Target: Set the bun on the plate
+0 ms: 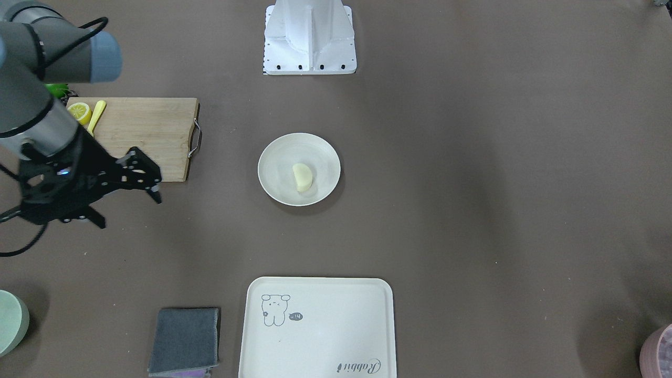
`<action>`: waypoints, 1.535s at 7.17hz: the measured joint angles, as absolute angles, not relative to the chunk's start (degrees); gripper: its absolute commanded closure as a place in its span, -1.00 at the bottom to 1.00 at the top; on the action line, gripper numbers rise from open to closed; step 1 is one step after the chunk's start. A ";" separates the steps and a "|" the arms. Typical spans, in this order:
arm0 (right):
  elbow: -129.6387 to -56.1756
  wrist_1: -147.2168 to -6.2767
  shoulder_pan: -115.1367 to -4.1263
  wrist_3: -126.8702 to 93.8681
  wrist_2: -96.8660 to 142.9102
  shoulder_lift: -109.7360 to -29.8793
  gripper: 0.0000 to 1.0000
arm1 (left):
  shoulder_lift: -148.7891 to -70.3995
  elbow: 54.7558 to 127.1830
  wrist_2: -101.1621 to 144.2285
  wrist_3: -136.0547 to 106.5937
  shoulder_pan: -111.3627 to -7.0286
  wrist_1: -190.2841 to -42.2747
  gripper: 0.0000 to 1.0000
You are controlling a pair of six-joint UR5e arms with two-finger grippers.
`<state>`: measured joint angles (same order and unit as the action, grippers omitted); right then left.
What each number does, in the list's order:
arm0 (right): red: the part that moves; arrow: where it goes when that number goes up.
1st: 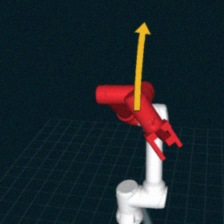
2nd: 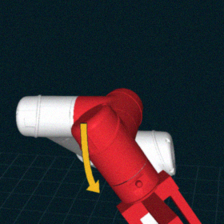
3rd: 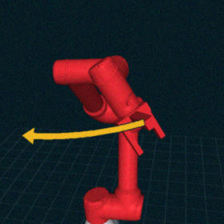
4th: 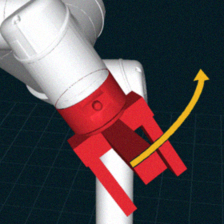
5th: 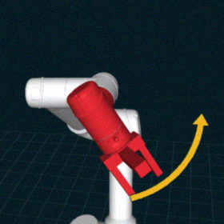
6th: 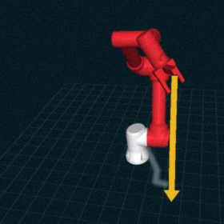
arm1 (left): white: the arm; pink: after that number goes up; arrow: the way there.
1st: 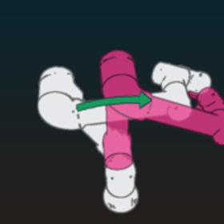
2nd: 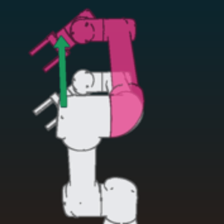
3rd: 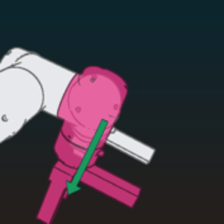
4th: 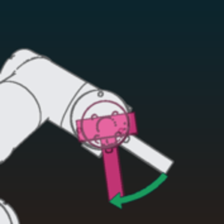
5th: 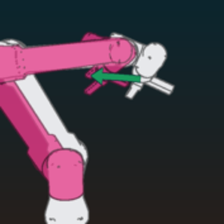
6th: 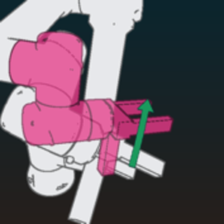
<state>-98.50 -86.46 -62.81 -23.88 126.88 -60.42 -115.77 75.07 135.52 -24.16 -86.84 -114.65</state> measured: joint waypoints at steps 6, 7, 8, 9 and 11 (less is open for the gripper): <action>-98.04 -94.09 -80.07 -9.46 130.28 -70.64 -1.00 | -116.00 74.80 135.12 -21.86 -91.42 -100.22 -0.96; -98.02 -94.14 -80.78 -9.54 130.29 -71.80 -1.00 | -115.80 74.68 135.07 -21.96 -91.57 -97.05 -0.96; -97.97 -94.06 -81.24 -9.62 130.25 -72.52 -1.00 | -115.20 74.70 135.09 -22.07 -91.78 -95.50 -0.96; -97.94 -94.01 -81.56 -9.65 130.33 -72.86 -1.00 | -114.41 74.70 135.12 -22.12 -91.85 -94.95 -0.96; -97.91 -93.98 -81.83 -9.67 130.60 -74.15 -1.00 | -113.92 74.51 135.10 -22.20 -91.85 -94.06 -0.96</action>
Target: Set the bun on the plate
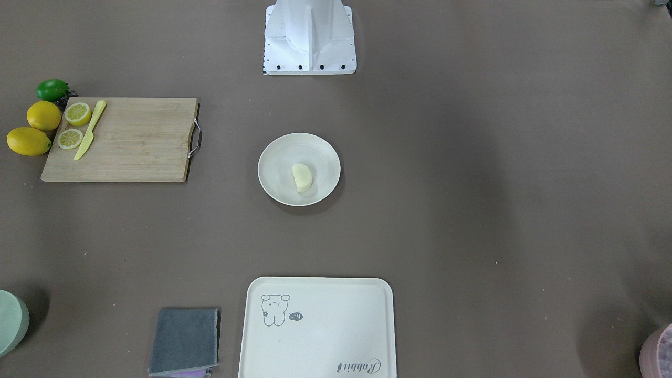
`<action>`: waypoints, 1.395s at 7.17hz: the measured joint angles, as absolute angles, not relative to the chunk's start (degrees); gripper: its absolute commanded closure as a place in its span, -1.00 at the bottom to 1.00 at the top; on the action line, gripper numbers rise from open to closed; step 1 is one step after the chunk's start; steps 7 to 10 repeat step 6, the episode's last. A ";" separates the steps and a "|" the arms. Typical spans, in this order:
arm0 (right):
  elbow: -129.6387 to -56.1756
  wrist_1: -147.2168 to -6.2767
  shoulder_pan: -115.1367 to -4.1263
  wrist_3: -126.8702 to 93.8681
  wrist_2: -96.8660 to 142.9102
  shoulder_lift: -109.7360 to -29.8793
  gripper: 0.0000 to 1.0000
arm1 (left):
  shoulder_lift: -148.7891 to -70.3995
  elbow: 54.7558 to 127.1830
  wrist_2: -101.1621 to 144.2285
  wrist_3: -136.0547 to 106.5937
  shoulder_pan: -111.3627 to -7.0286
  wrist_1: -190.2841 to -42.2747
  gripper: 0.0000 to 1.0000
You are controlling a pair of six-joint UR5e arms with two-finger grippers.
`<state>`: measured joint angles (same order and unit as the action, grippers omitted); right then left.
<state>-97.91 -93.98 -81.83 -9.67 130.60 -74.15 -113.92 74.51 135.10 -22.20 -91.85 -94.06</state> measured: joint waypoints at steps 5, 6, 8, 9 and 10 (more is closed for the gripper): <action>-97.91 -93.86 -82.50 -10.57 130.80 -76.70 -1.00 | -114.35 74.19 135.15 -22.27 -91.93 -93.11 -0.96; -97.91 -93.88 -82.52 -10.61 130.84 -76.70 -1.00 | -114.35 74.28 135.15 -22.25 -91.96 -93.21 -0.96; -97.91 -93.88 -82.52 -10.61 130.84 -76.70 -1.00 | -114.35 74.28 135.15 -22.25 -91.96 -93.21 -0.96; -97.91 -93.88 -82.52 -10.61 130.84 -76.70 -1.00 | -114.35 74.28 135.15 -22.25 -91.96 -93.21 -0.96; -97.91 -93.88 -82.52 -10.61 130.84 -76.70 -1.00 | -114.35 74.28 135.15 -22.25 -91.96 -93.21 -0.96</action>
